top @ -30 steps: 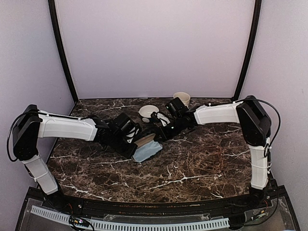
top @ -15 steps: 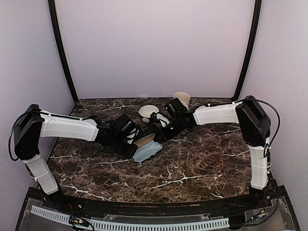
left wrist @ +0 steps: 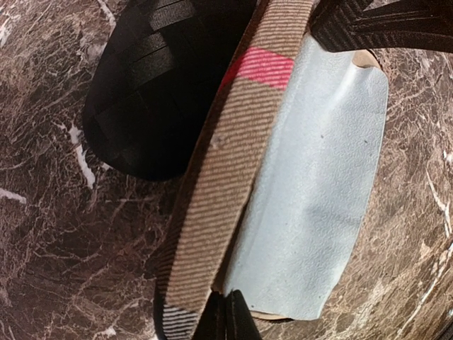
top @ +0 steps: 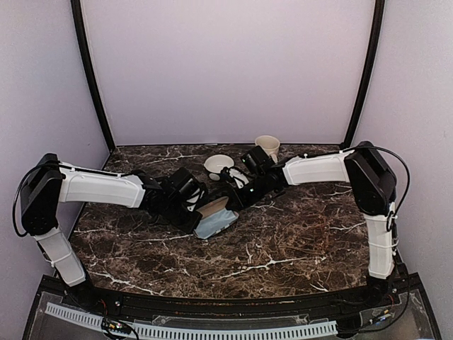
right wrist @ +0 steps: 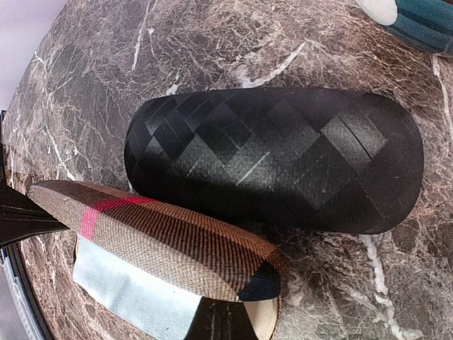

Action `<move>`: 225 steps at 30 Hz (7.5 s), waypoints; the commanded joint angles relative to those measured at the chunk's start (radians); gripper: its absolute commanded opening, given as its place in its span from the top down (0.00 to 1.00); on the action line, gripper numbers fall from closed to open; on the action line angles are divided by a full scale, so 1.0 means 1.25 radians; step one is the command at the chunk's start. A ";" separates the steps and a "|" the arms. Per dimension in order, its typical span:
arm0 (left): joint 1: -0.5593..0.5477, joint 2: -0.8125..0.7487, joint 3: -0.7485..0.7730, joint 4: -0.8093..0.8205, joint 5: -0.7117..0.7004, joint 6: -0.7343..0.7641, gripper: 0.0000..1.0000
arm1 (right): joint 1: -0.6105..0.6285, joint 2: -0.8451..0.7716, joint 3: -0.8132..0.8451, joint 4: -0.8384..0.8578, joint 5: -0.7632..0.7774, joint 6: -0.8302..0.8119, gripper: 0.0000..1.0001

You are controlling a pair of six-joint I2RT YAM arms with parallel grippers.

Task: Organize the sunglasses
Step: Place the folded cleaning cloth in the sunglasses case, then pick up the sunglasses from the center of the board.

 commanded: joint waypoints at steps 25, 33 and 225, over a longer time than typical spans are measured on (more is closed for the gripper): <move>0.004 0.001 0.013 0.025 -0.018 0.003 1.00 | 0.008 -0.001 0.008 0.003 0.018 -0.008 1.00; 0.004 -0.013 0.005 0.032 -0.025 0.001 1.00 | 0.008 -0.005 0.000 0.006 0.018 -0.010 1.00; -0.083 -0.187 -0.096 0.188 0.015 -0.067 0.27 | -0.124 -0.306 -0.258 -0.380 0.501 -0.185 0.91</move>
